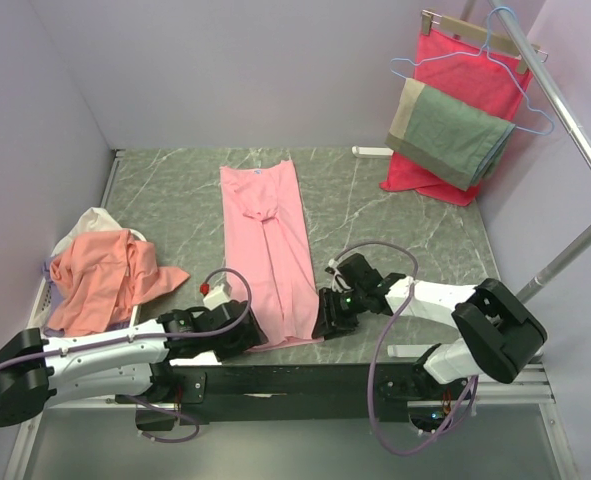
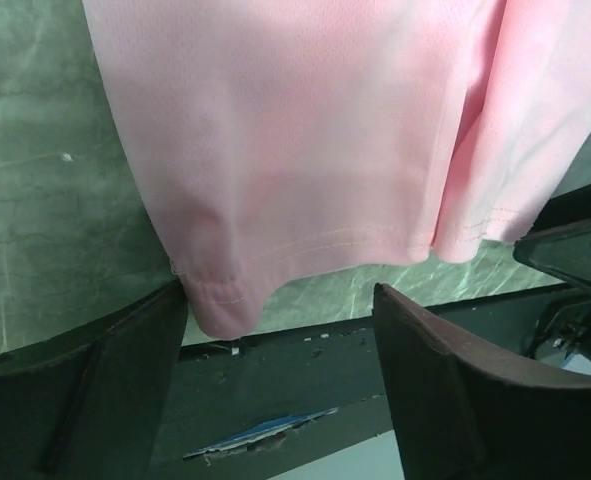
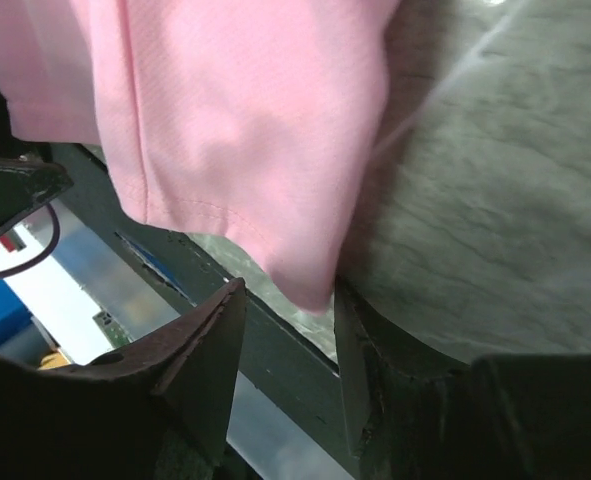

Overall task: Fold and stack the t-shirts
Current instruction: Grab the bottom of the folded rectangular tshirt with both arms

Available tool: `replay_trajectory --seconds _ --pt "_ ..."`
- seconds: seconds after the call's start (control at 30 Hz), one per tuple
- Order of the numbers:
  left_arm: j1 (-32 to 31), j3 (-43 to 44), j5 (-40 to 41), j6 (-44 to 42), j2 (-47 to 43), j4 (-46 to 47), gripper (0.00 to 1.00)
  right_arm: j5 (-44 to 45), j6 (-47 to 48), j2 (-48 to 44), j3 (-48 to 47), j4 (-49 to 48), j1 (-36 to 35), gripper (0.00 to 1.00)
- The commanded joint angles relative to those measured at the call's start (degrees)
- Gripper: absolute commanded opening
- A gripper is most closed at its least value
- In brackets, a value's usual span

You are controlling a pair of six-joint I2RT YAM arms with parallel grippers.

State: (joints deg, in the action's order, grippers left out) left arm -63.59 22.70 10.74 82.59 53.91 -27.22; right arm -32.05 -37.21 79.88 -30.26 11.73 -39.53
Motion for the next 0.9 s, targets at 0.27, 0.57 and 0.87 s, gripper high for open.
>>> replay_trajectory --seconds 0.27,0.57,0.87 --pt "-2.5 -2.2 1.2 3.6 1.4 -4.0 0.47 -0.7 -1.2 1.5 0.6 -6.4 -1.5 0.04" --pt "-2.8 2.6 6.7 4.8 1.1 -12.8 0.68 2.0 1.5 -3.9 -3.0 -0.9 -1.5 0.01" --pt "-3.1 0.4 9.9 9.2 -4.1 -16.5 0.93 1.6 1.1 -2.9 -1.6 -1.9 -1.6 0.12"
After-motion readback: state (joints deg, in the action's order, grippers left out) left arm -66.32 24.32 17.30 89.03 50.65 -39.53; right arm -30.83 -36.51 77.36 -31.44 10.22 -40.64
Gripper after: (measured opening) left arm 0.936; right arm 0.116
